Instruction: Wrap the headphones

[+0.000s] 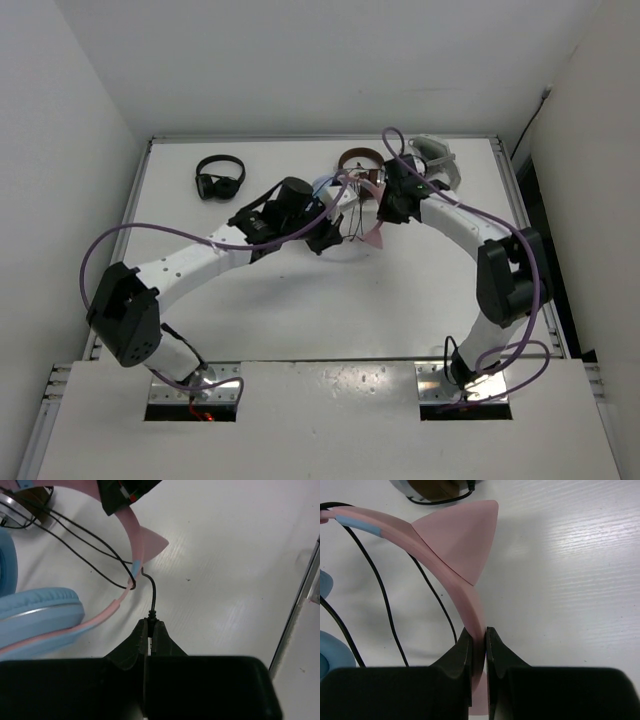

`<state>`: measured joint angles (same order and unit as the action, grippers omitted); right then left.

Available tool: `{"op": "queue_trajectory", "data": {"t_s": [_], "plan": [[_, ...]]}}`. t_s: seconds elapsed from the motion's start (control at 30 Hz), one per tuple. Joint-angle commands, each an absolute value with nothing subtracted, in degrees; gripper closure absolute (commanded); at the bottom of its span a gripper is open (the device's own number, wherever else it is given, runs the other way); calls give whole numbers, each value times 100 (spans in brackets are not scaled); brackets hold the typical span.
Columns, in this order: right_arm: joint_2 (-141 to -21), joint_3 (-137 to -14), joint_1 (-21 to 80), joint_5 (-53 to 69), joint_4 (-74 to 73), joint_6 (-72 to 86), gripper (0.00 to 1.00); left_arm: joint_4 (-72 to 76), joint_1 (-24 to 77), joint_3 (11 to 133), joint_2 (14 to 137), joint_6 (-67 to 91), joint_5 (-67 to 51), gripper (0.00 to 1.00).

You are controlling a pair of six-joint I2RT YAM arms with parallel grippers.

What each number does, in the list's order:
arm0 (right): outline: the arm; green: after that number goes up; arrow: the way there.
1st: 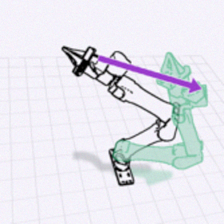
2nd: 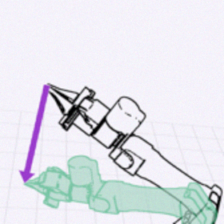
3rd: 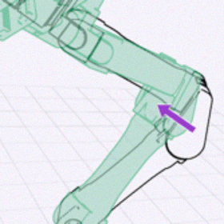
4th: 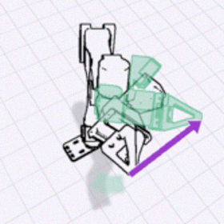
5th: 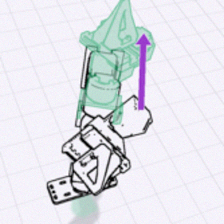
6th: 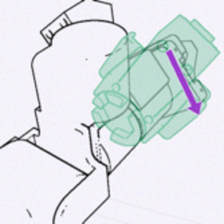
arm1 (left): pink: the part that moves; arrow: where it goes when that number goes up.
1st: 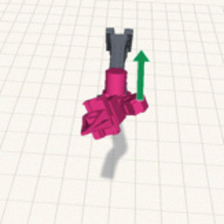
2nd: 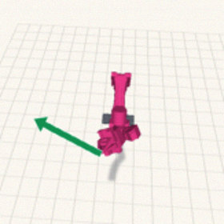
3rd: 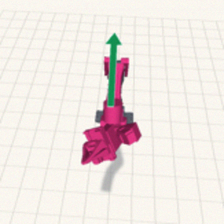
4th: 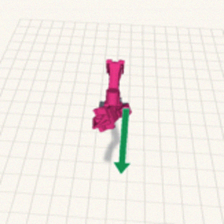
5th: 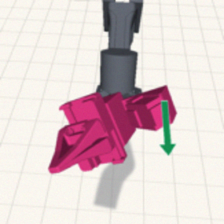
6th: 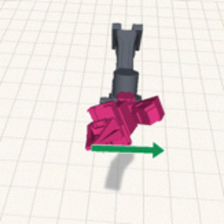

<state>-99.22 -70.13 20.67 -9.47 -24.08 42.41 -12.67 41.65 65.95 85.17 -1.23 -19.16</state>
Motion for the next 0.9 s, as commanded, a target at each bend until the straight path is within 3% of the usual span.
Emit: {"op": "queue_trajectory", "data": {"t_s": [0.0,0.5,0.87], "plan": [[-9738,-7110,1829,-765,-1907,4351,100,-1503,4218,6575,8552,-246,-1705,100],[-9686,-7058,1537,-755,-1960,4395,100,-1503,4219,5827,7779,-519,-1291,100],[-9791,-7058,1758,-1072,-1960,4280,100,-1661,4219,6837,7883,-466,-1723,100]]}}
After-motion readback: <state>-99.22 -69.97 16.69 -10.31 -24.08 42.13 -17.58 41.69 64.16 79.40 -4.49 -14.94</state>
